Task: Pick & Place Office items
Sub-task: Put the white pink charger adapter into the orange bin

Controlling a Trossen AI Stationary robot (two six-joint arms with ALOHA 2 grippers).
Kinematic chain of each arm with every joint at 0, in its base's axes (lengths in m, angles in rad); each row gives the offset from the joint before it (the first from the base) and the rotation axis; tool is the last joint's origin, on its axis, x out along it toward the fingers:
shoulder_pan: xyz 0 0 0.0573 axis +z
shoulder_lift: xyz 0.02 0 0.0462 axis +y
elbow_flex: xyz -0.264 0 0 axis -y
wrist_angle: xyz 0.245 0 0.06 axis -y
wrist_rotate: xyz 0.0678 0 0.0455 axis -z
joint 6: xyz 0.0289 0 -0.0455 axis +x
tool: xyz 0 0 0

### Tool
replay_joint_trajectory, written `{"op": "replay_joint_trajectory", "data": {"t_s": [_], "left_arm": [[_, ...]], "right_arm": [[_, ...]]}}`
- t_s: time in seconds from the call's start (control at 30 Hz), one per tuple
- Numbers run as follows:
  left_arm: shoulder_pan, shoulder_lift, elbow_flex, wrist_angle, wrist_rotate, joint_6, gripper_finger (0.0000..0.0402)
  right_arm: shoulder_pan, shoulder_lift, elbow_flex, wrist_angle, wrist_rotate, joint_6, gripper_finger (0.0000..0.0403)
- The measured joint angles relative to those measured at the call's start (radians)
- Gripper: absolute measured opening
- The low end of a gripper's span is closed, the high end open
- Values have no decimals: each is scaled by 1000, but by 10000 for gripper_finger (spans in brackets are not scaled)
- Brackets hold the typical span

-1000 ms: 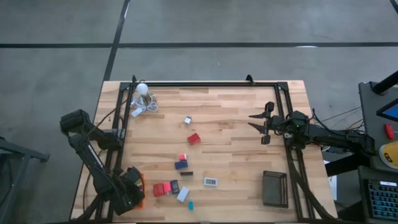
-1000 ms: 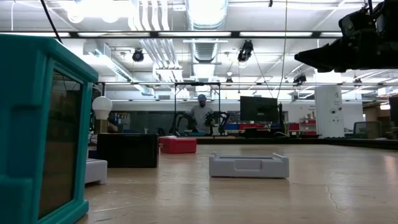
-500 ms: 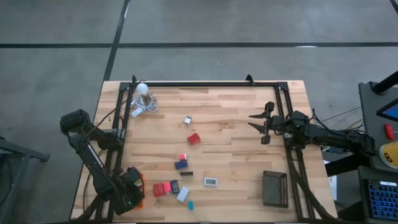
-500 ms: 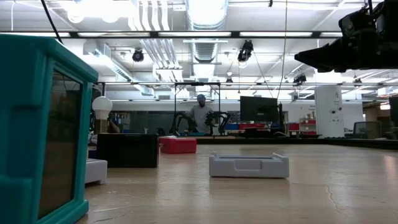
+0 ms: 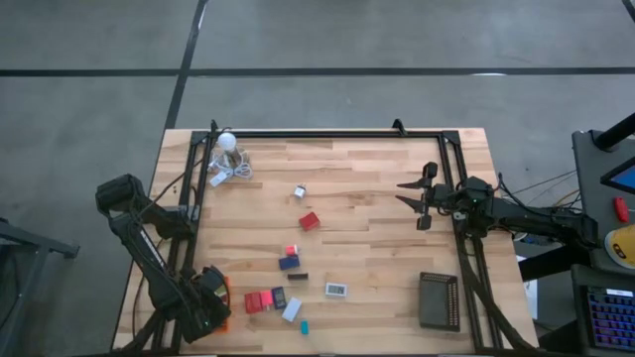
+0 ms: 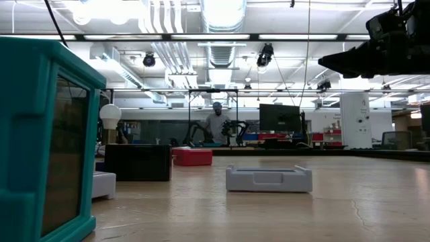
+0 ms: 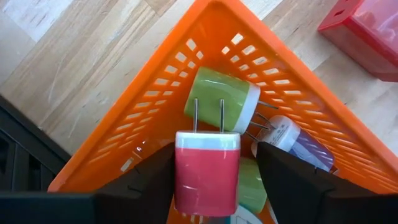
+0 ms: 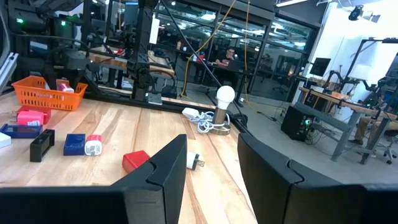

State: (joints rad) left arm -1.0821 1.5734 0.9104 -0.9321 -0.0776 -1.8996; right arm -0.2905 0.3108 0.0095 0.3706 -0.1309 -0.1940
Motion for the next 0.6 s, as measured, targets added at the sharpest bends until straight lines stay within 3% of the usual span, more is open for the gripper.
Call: {"op": "replay_joint_trajectory", "data": {"t_s": [0.33, 0.6], "left_arm": [[1, -52, 26, -43, 34, -12, 223], [11, -155, 34, -86, 1, -63, 223]], "right_arm": [[0, 0, 0, 0, 0, 0, 139], [0, 0, 0, 0, 0, 0, 139]]}}
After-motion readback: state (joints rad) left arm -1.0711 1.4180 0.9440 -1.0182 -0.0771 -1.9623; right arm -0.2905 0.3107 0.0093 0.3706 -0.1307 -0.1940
